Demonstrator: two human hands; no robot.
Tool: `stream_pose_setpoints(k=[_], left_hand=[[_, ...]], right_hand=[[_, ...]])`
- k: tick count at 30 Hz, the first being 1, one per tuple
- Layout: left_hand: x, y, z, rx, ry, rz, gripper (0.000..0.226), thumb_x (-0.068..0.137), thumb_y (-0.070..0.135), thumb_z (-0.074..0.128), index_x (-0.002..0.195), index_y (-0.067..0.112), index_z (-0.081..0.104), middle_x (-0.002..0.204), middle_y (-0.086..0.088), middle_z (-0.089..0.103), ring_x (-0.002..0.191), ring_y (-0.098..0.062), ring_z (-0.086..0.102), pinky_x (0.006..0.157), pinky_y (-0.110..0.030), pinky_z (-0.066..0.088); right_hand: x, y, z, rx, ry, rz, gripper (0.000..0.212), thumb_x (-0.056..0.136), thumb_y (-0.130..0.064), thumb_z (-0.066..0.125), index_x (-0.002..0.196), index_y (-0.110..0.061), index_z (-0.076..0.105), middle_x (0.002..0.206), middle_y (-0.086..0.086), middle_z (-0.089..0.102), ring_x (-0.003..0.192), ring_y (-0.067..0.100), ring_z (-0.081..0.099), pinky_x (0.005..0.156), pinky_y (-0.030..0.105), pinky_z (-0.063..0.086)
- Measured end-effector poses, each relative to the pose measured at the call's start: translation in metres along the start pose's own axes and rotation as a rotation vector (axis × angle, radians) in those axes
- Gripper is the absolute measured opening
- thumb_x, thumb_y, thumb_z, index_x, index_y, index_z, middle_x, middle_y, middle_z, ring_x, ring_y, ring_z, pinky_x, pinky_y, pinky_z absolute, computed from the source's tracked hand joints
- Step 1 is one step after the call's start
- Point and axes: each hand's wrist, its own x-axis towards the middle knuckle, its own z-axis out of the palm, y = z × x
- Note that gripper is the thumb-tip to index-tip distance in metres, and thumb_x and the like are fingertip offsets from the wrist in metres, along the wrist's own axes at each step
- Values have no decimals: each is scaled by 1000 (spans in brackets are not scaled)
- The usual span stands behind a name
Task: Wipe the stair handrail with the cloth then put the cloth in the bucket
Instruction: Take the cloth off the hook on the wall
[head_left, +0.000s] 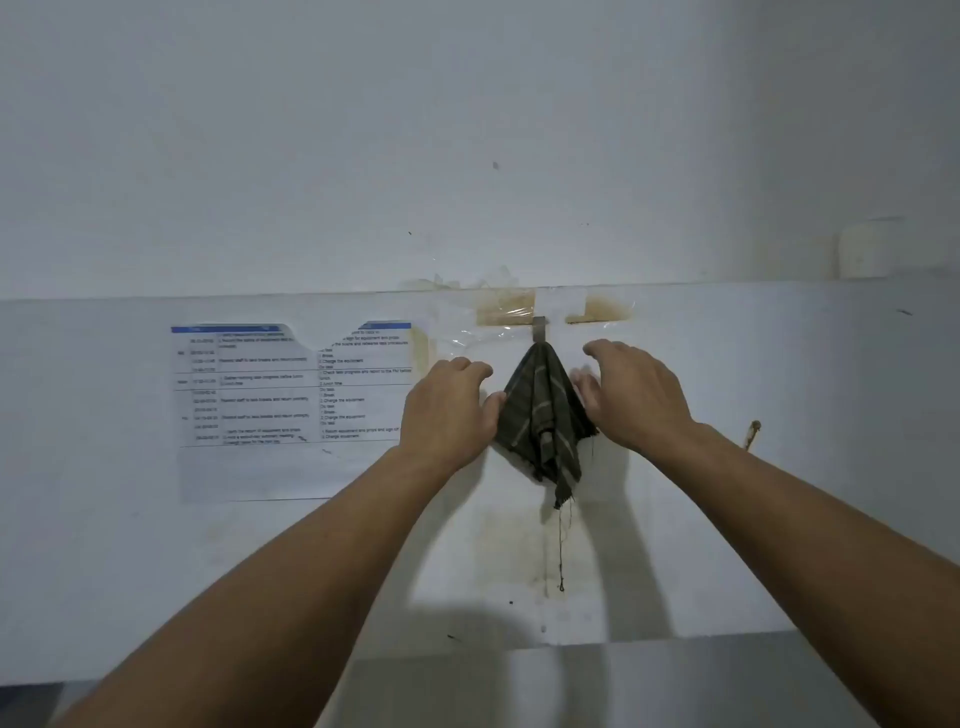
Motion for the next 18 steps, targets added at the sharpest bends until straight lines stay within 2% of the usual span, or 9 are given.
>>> stream_pose_setpoints(k=[10, 14, 18], left_hand=[[8, 17, 39, -157, -30, -185, 32, 79, 28, 74, 104, 11, 63, 99, -5, 65, 88, -23, 61, 77, -36, 52], [12, 21, 46, -186, -22, -296, 36, 78, 18, 76, 107, 7, 58, 96, -8, 63, 86, -26, 59, 75, -37, 53], [13, 24, 49, -188, -6, -365, 20, 80, 13, 69, 99, 12, 64, 89, -7, 68, 83, -26, 63, 71, -35, 53]], right_hand=[[-7, 17, 37, 104, -40, 47, 33, 86, -41, 62, 106, -14, 59, 99, 4, 66, 86, 25, 61, 73, 37, 52], [-8, 16, 47, 119, -38, 77, 32, 86, -34, 65, 108, -13, 57, 96, 5, 68, 84, 27, 62, 69, 36, 51], [-4, 12, 53, 255, -57, 185, 18, 85, -21, 63, 99, -10, 65, 87, 8, 69, 77, 27, 62, 65, 32, 50]])
